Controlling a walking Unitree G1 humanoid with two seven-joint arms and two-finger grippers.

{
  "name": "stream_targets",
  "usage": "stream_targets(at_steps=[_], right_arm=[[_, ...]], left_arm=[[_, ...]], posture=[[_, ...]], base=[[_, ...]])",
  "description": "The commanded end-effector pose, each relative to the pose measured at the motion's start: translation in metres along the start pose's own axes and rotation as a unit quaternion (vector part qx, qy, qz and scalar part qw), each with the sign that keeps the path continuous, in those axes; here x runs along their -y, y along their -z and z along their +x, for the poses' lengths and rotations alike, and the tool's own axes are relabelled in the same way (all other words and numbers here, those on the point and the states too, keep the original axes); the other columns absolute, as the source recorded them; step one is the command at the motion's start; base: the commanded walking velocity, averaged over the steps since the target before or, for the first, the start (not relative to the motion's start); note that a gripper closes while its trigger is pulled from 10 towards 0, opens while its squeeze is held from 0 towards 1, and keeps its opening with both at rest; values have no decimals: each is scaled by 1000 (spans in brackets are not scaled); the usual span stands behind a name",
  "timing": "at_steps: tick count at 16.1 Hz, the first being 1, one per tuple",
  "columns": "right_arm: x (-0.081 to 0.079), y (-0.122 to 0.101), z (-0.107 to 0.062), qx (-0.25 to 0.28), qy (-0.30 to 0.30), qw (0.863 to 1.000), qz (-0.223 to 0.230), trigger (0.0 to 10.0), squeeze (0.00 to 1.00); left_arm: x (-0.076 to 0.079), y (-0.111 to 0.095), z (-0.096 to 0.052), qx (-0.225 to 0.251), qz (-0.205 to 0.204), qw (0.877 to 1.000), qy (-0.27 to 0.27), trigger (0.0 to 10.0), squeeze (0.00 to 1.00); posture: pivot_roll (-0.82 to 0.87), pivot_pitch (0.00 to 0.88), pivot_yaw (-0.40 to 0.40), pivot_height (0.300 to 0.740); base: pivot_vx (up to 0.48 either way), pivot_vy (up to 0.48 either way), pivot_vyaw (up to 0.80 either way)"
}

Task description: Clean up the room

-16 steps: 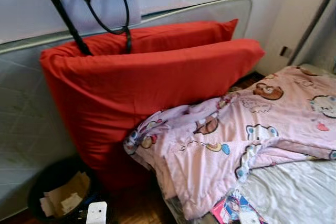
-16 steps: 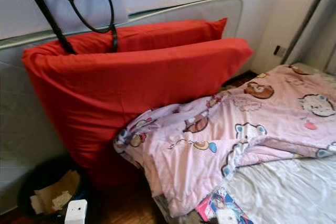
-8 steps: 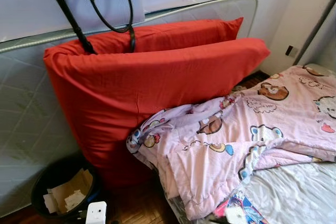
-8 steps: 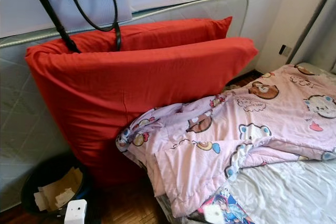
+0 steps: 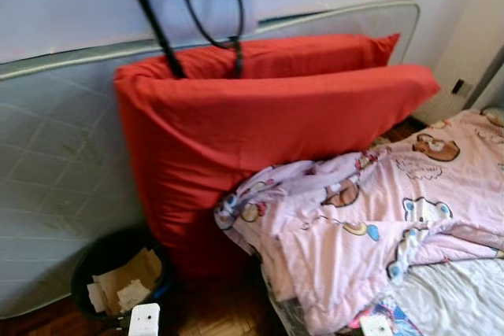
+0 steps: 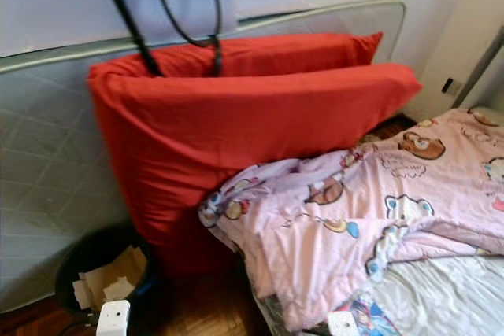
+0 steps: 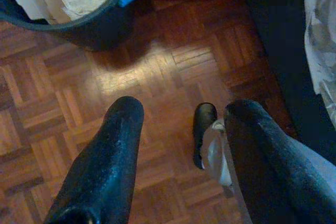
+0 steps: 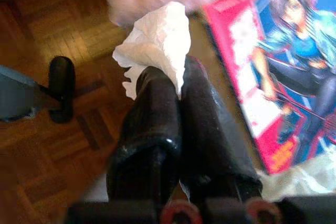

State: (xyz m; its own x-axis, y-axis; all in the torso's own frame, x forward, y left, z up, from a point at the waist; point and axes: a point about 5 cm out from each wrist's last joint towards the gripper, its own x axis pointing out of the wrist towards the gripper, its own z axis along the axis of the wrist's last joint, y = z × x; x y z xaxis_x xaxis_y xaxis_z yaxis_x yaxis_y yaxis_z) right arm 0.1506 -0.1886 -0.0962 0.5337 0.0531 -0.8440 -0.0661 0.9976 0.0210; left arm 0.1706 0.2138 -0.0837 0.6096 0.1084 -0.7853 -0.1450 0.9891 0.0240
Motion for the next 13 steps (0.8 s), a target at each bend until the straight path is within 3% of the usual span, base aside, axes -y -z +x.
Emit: stream_targets(at_steps=[1, 6, 13], right_arm=[[-5, 1, 1, -4, -1, 1000, -1, 10000, 0], [-19, 1, 3, -6, -7, 1000, 1, 10000, 0], [-5, 3, 0, -6, 3, 1000, 1, 10000, 0]], left_arm=[[2, 1, 0, -6, 5, 1000, 4, 10000, 0], [2, 1, 0, -6, 4, 1000, 5, 10000, 0], [1, 1, 0, -7, 3, 1000, 4, 10000, 0]], posture=[[48, 0, -8, 740], [48, 0, -7, 740], [50, 0, -7, 740]], base=[[0, 394, 0], [0, 392, 0], [0, 374, 0]])
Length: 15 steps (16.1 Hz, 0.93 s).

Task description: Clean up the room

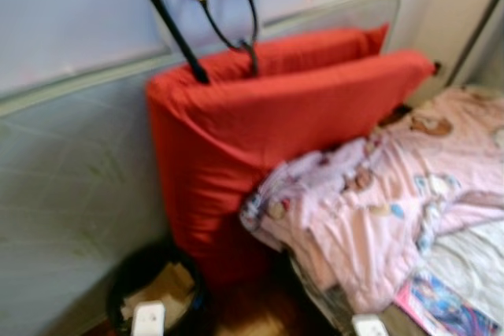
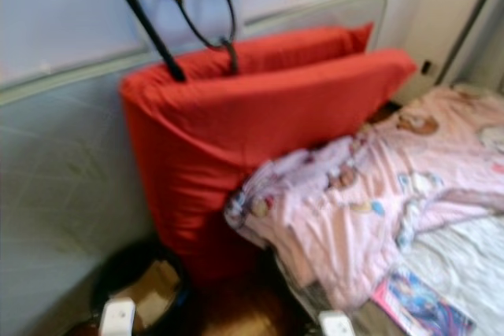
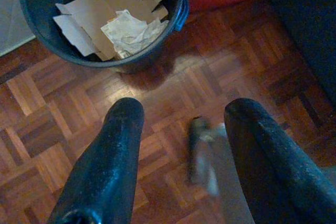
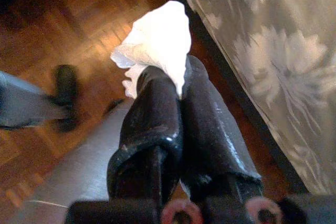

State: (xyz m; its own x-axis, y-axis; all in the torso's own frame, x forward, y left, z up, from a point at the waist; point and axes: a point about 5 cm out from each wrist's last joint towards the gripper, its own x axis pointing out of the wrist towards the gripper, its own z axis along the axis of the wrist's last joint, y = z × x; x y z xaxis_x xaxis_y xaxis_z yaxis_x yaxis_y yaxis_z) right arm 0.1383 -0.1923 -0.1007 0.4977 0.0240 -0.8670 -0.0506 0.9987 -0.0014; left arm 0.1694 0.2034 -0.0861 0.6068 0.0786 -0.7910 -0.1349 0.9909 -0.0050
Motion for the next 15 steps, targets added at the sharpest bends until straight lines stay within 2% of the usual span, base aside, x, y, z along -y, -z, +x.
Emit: stream_targets(at_steps=[1, 3, 4, 8, 13, 15], right_arm=[[-7, -11, 3, 17, -9, 1000, 0, 10000, 0], [-8, -11, 3, 16, -10, 1000, -1, 10000, 0], [-14, -11, 4, 15, -13, 1000, -3, 10000, 0], [-21, -11, 5, 12, -16, 1000, -7, 10000, 0], [4, -4, 0, 12, -3, 1000, -1, 10000, 0], [6, -4, -1, 12, -2, 1000, -1, 10000, 0]], left_arm=[[-9, -2, 0, -2, 8, 1000, -11, 10000, 0], [-9, -2, 0, -2, 8, 1000, -11, 10000, 0], [-9, -2, 0, -3, 8, 1000, -11, 10000, 0], [-9, -1, -1, -4, 9, 1000, -11, 10000, 0], [-10, 0, -1, -6, 12, 1000, -10, 10000, 0], [-10, 1, -1, -6, 12, 1000, -9, 10000, 0]], posture=[[50, 0, -7, 740], [51, 0, -8, 740], [52, 0, -8, 740], [53, 0, -9, 740], [46, 0, -3, 740], [48, 0, -3, 740]], base=[[0, 368, 0], [0, 369, 0], [0, 371, 0], [0, 368, 0], [0, 368, 0], [0, 368, 0]])
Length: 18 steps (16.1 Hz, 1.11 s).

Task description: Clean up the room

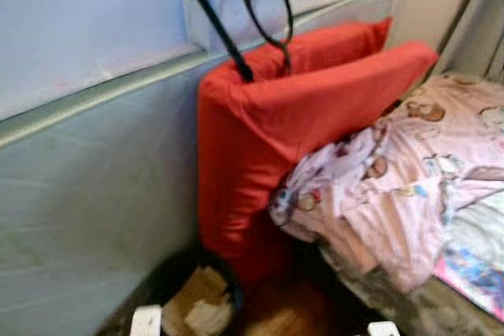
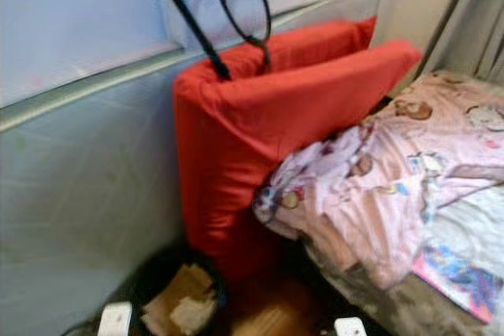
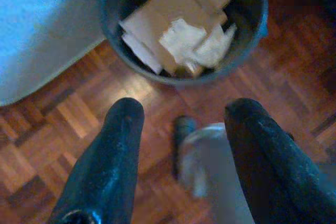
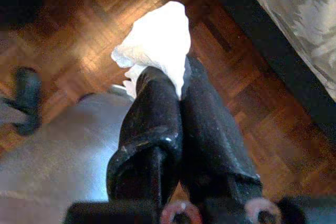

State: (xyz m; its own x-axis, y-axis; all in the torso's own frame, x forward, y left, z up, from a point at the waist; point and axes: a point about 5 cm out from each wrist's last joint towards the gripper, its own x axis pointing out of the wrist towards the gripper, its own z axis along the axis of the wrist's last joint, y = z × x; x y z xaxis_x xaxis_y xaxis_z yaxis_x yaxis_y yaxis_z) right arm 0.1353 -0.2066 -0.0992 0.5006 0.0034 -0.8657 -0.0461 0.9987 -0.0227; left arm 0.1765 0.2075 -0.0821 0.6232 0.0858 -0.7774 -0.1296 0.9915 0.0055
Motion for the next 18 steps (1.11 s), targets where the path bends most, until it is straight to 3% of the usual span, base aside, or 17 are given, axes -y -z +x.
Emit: stream_targets(at_steps=[1, 4, 7, 11, 13, 15, 18], right_arm=[[-8, -7, 2, 11, -12, 1000, 3, 10000, 0], [-16, -13, 5, 16, -17, 1000, 1, 10000, 0], [-39, -17, 8, 19, -28, 999, -4, 10000, 0], [-49, -15, 8, 20, -33, 999, -5, 10000, 0], [-42, -9, 6, 19, -30, 999, -4, 10000, 0], [-22, -3, 3, 20, -22, 1000, -4, 10000, 0], [-7, -5, 1, 22, -17, 1000, -10, 10000, 0]], left_arm=[[-7, 9, -3, -17, 7, 1000, -6, 10000, 0], [-7, 9, -3, -17, 7, 1000, -6, 10000, 0], [-7, 9, -3, -17, 6, 1000, -7, 10000, 0], [-7, 8, -2, -16, 6, 1000, -8, 10000, 0], [-7, 8, -2, -15, 9, 1000, -9, 10000, 0], [-7, 8, -2, -16, 14, 1000, -8, 10000, 0], [-6, 8, -2, -14, 11, 1000, -7, 10000, 0]], posture=[[47, 0, -2, 740], [50, 0, -3, 740], [51, 0, -3, 740], [52, 0, -2, 740], [52, 0, -3, 740], [51, 0, -2, 740], [52, 0, -5, 740]], base=[[0, 368, 0], [0, 369, 0], [0, 366, 0], [0, 368, 0], [0, 0, 0], [0, 0, 0], [0, 0, 0]])
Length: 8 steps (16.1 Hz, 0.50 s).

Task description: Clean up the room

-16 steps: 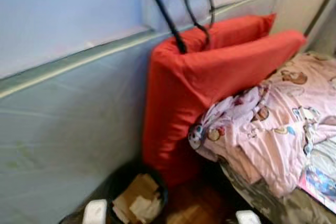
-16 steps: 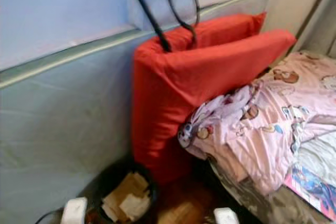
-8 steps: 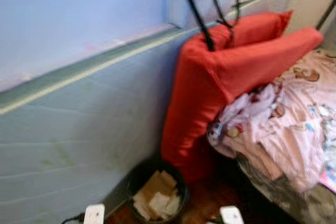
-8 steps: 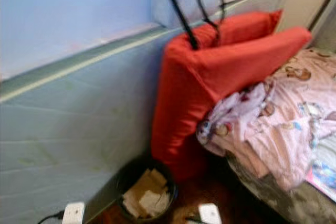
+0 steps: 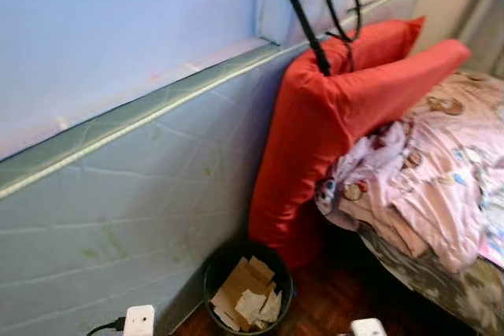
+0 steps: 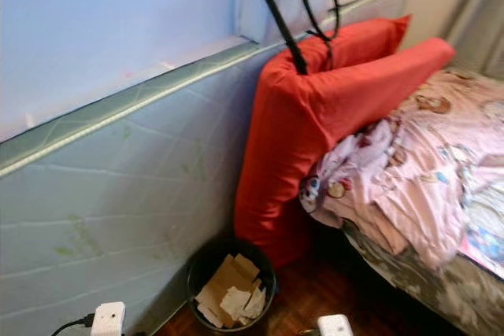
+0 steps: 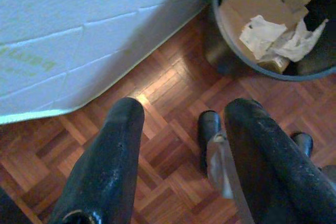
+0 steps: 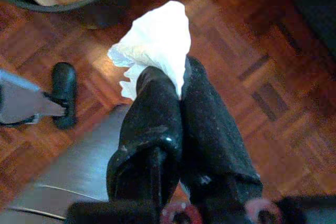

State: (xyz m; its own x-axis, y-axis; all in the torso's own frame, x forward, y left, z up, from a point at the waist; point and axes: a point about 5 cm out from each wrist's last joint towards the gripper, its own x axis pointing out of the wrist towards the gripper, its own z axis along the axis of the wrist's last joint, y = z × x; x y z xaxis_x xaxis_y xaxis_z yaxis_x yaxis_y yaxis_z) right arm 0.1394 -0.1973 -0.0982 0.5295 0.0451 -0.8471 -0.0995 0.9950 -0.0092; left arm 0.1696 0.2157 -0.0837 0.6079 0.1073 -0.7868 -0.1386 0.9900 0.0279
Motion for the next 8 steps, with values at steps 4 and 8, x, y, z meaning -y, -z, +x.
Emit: stream_targets(at_steps=[4, 8], right_arm=[[-4, -16, 5, 15, 0, 1000, 7, 10000, 0], [-39, -25, 11, 19, -16, 1000, 0, 10000, 0]], left_arm=[[3, 3, 0, -11, 6, 1000, 5, 10000, 0], [3, 3, 0, -11, 3, 1000, 3, 10000, 0]], posture=[[51, 0, -5, 740], [52, 0, -6, 740]], base=[[0, 0, 147], [0, 0, 800]])
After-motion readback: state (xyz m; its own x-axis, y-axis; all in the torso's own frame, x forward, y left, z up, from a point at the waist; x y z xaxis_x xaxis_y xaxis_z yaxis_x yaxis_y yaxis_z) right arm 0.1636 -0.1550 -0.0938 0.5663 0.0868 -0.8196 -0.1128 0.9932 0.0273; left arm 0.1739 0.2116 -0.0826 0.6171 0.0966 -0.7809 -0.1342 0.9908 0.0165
